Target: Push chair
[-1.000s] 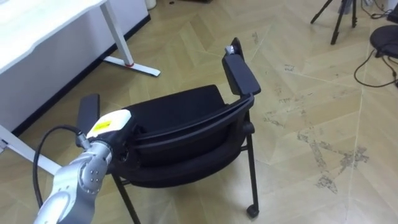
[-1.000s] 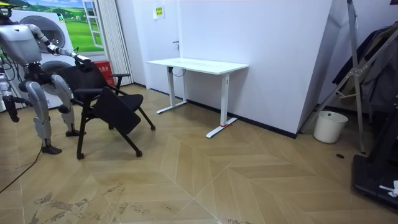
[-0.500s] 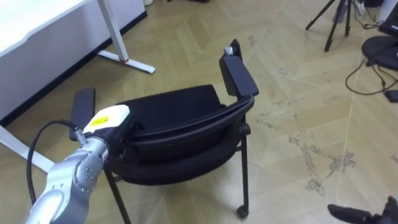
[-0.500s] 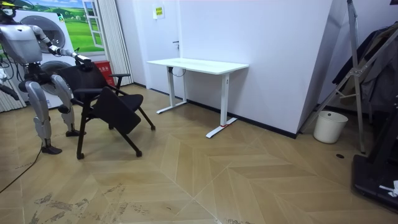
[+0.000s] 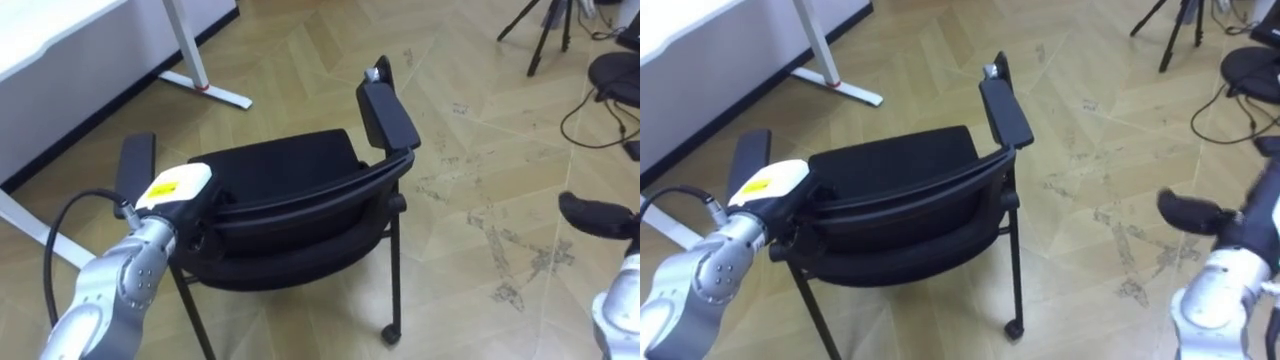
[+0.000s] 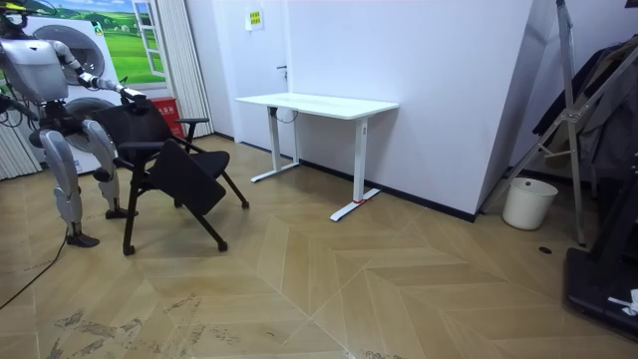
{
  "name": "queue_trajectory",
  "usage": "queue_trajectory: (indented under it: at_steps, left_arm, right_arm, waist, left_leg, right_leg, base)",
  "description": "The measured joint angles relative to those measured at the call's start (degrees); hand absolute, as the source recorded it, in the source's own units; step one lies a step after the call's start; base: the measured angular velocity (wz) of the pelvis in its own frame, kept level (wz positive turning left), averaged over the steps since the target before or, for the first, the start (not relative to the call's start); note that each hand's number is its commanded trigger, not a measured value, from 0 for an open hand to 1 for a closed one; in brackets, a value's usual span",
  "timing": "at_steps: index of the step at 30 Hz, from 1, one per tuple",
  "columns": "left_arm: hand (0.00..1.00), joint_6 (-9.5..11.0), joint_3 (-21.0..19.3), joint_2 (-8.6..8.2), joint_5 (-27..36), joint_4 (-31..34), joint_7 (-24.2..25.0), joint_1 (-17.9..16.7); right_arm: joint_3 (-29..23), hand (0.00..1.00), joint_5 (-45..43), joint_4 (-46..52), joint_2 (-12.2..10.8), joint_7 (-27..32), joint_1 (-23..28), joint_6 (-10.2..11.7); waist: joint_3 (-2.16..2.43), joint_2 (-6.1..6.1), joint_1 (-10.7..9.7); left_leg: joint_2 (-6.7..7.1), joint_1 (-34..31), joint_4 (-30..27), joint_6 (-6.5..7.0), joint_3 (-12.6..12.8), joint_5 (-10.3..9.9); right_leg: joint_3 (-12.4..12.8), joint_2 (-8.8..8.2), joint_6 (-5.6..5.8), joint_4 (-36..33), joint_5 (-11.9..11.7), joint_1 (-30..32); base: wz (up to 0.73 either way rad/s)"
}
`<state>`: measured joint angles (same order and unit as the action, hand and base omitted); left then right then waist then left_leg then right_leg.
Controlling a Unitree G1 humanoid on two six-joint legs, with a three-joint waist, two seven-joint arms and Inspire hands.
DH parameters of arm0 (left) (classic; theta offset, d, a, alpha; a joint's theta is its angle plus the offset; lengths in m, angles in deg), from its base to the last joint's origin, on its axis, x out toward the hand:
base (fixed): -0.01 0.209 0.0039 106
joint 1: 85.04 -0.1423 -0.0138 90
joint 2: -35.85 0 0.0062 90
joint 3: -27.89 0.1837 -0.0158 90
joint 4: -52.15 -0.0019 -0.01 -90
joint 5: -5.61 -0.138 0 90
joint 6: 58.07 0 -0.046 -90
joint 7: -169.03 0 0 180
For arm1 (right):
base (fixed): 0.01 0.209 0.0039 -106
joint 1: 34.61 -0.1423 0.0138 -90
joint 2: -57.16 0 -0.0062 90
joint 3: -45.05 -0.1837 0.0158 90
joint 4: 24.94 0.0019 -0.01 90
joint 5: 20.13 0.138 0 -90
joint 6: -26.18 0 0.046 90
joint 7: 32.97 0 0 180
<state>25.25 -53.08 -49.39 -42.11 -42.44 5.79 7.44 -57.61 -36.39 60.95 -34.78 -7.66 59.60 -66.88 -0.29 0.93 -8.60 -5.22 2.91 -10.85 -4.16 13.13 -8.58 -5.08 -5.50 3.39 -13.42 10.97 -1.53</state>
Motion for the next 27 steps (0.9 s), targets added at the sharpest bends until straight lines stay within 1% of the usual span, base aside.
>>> queue_trajectory:
  at_steps: [2,3,5,7,9,10,12,13,15,16,17,19,21,22,24,27]
  left_arm:
    - [1.0,0.82,-0.06,0.0,0.04,0.09,-0.33,0.01]
    - [1.0,1.28,-0.06,0.05,0.06,0.17,-0.4,0.01]
    - [1.0,2.2,-0.14,0.24,0.09,0.35,-0.41,0.06]
    - [1.0,3.03,-0.21,0.29,0.09,0.49,-0.28,0.16]
    - [1.0,4.17,-0.19,0.57,0.09,0.71,-0.23,0.28]
    - [1.0,4.5,-0.18,0.71,0.09,0.73,-0.23,0.31]
    - [1.0,5.23,0.15,1.47,0.74,0.47,-0.19,0.86]
    - [1.0,5.47,0.16,1.59,0.84,0.37,-0.18,0.96]
    - [1.0,6.9,0.19,2.15,0.87,0.02,-0.34,1.33]
    - [1.0,7.26,0.19,2.42,0.91,0.03,-0.33,1.41]
    - [1.0,8.04,0.19,2.96,0.97,0.03,-0.37,1.52]
    - [1.0,8.88,0.29,3.46,0.97,0.02,-0.69,1.53]
    - [1.0,9.86,0.37,4.14,1.06,-0.02,-1.35,1.57]
    - [1.0,10.08,0.37,4.31,1.12,-0.07,-1.49,1.6]
    - [1.0,11.21,0.54,5.1,2.13,-1.18,-1.57,2.29]
    - [1.0,12.12,0.57,5.49,2.61,-2.1,-1.66,2.78]
  right_arm:
    - [1.47,0.0,-0.38,1.81,0.59,-0.98,-0.01,0.01]
    - [3.01,0.0,-0.39,2.76,1.59,-1.88,-0.01,0.01]
    - [4.53,0.0,-0.92,4.34,2.7,-3.65,-0.04,0.03]
    - [4.97,0.0,-2.03,5.69,3.58,-5.89,-0.04,0.55]
    - [6.48,0.0,-2.74,6.35,5.95,-8.72,-0.04,0.86]
    - [7.02,0.0,-3.21,6.35,6.57,-9.42,-0.06,1.03]
    - [9.12,0.0,-5.78,6.34,8.22,-12.03,-0.36,1.86]
    - [9.63,0.0,-6.64,6.34,8.64,-12.78,-0.41,2.12]
    - [11.24,0.0,-9.02,6.05,10.04,-15.67,-0.43,2.8]
    - [11.81,0.0,-9.3,5.94,10.63,-16.44,-0.43,2.9]
    - [12.68,0.0,-10.33,5.79,11.54,-18.1,-0.43,3.03]
    - [14.1,0.0,-11.43,5.56,12.72,-19.92,-0.46,3.31]
    - [14.92,0.0,-12.71,5.56,13.92,-23.55,-0.77,4.45]
    - [15.19,0.0,-12.79,5.56,14.29,-24.39,-0.98,4.6]
    - [16.17,0.0,-12.8,5.56,15.79,-27.72,-1.91,5.07]
    - [16.23,0.0,-12.8,5.55,15.88,-30.62,-2.93,5.51]
  waist:
    - [0.01,0.11,0.98]
    - [-0.04,0.05,1.09]
    - [-0.13,-0.11,1.38]
    - [-0.21,-0.27,1.98]
    - [-0.37,-0.72,2.68]
    - [-0.4,-0.82,2.8]
    - [-0.51,-1.01,3.11]
    - [-0.55,-1.08,3.19]
    - [-0.76,-1.61,3.76]
    - [-0.8,-1.78,3.87]
    - [-0.84,-2.21,4.03]
    - [-0.77,-2.69,4.32]
    - [-0.76,-3.12,4.33]
    - [-0.75,-3.17,4.33]
    - [-0.76,-3.25,4.35]
    - [-0.76,-3.24,4.46]
  left_leg:
    - [-0.07,-0.2,0.18,0.01,0.47,0.01]
    - [-0.06,-0.27,0.22,0.02,0.49,0.01]
    - [-0.05,-0.38,0.27,0.02,0.46,0.01]
    - [-0.05,-0.37,0.32,0.02,0.46,0.01]
    - [-0.07,-0.3,0.31,0.01,0.49,0.01]
    - [-0.07,-0.3,0.31,0.02,0.48,0.01]
    - [-0.07,-0.34,0.31,0.02,0.48,0.01]
    - [-0.07,-0.34,0.31,0.01,0.48,0.01]
    - [-0.09,-0.31,0.3,0.02,0.52,0.01]
    - [-0.1,-0.31,0.29,0.02,0.52,0.01]
    - [-0.11,-0.32,0.26,0.02,0.51,0.01]
    - [-0.11,-0.31,0.25,0.01,0.51,0.01]
    - [-0.11,-0.52,0.26,0.02,0.51,0.01]
    - [-0.11,-0.58,0.26,0.01,0.5,0.01]
    - [-0.11,-0.62,0.26,0.02,0.43,0.01]
    - [-0.13,-0.62,0.26,0.02,0.28,0.01]
  right_leg:
    - [0.22,0.01,-0.02,-0.58,-0.01,0.62]
    - [0.22,0.0,-0.01,-0.65,-0.01,0.75]
    - [0.18,0.0,-0.01,-0.49,-0.01,0.79]
    - [0.14,0.01,-0.01,-0.41,-0.01,0.71]
    - [0.16,0.03,-0.02,-0.24,-0.01,0.55]
    - [0.17,0.03,-0.02,-0.19,-0.01,0.53]
    - [0.15,0.03,-0.02,-0.13,-0.01,0.53]
    - [0.15,0.03,-0.02,-0.12,-0.01,0.52]
    - [0.14,0.05,-0.02,-0.13,-0.01,0.5]
    - [0.14,0.06,-0.03,-0.13,-0.02,0.48]
    - [0.14,0.06,-0.05,-0.13,-0.03,0.46]
    - [0.17,0.07,-0.06,-0.1,-0.04,0.47]
    - [0.22,0.07,-0.06,-0.11,-0.04,0.48]
    - [0.23,0.07,-0.06,-0.12,-0.04,0.45]
    - [0.21,0.07,-0.1,-0.16,-0.07,0.43]
    - [0.17,0.1,-0.13,-0.16,-0.09,0.38]
  base:
    - [-0.1]
    - [-0.06]
    - [0.0]
    - [0.0]
    - [0.0]
    - [0.0]
    - [0.0]
    - [0.0]
    - [0.0]
    - [0.0]
    - [0.0]
    - [0.0]
    - [0.0]
    - [0.0]
    - [0.0]
    - [0.0]
